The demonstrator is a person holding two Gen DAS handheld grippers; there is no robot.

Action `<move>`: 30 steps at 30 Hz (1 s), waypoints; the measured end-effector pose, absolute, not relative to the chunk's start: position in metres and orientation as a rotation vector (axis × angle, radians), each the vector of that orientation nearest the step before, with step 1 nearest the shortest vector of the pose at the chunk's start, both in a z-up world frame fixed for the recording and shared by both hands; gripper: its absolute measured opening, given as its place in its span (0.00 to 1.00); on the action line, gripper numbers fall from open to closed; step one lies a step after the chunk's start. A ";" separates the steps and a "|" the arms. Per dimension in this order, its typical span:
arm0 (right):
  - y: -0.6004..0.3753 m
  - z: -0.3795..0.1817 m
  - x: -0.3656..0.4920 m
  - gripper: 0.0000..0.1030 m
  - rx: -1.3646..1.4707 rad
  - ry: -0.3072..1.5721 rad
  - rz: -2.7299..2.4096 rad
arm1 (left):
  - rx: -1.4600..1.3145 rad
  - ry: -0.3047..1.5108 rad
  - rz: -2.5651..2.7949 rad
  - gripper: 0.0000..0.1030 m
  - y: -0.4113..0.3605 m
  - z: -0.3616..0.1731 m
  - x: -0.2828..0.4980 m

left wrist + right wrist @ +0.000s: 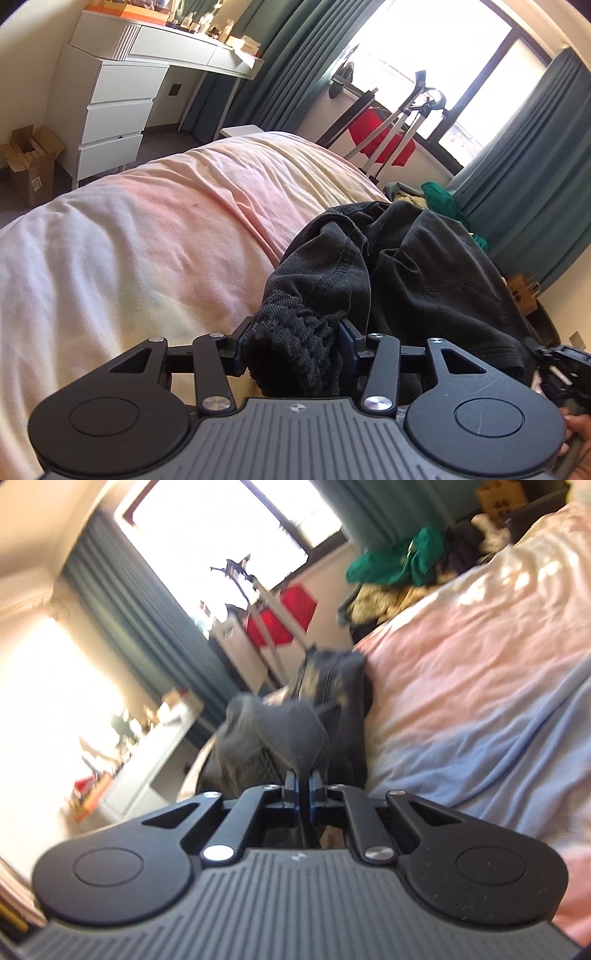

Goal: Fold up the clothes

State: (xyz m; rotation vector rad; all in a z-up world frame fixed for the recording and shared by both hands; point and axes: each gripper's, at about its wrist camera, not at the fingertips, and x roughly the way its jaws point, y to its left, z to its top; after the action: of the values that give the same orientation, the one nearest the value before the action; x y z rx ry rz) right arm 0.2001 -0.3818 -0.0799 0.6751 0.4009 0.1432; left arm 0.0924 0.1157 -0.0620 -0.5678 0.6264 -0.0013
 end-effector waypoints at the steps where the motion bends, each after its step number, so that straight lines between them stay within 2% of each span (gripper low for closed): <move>1: -0.387 -0.075 0.188 0.05 0.679 0.379 0.111 | -0.569 0.627 -0.004 0.47 0.116 -0.062 0.090; 5: -0.416 -0.072 0.152 0.03 0.653 0.364 -0.107 | -0.554 0.620 -0.010 0.47 0.115 -0.058 0.083; 10: -0.443 -0.104 0.138 0.05 0.901 0.535 0.042 | -0.539 0.599 -0.006 0.47 0.116 -0.053 0.073; 14: -0.416 -0.108 0.125 0.09 0.826 0.650 -0.006 | -0.547 0.586 -0.005 0.47 0.120 -0.050 0.067; 16: -0.399 -0.110 0.123 0.29 0.795 0.699 0.008 | -0.542 0.580 -0.007 0.50 0.119 -0.050 0.066; 17: -0.390 -0.112 0.122 0.60 0.782 0.720 0.017 | -0.538 0.577 -0.009 0.51 0.119 -0.049 0.065; 18: -0.381 -0.114 0.120 0.74 0.774 0.736 0.025 | -0.535 0.575 -0.011 0.52 0.118 -0.049 0.065; 19: -0.374 -0.116 0.116 0.83 0.775 0.740 0.032 | -0.527 0.572 -0.010 0.53 0.118 -0.049 0.066; 27: -0.332 -0.133 0.118 0.81 0.588 0.760 0.058 | -0.490 0.587 0.000 0.60 0.113 -0.057 0.077; 30: -0.331 -0.145 0.127 0.82 0.611 0.794 0.112 | -0.490 0.593 -0.005 0.64 0.112 -0.061 0.081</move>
State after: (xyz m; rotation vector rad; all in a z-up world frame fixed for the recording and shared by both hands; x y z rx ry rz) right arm 0.1266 -0.3306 -0.1448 0.6106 0.7945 0.1121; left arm 0.0814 0.1115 -0.0605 -0.4900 0.5930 -0.0053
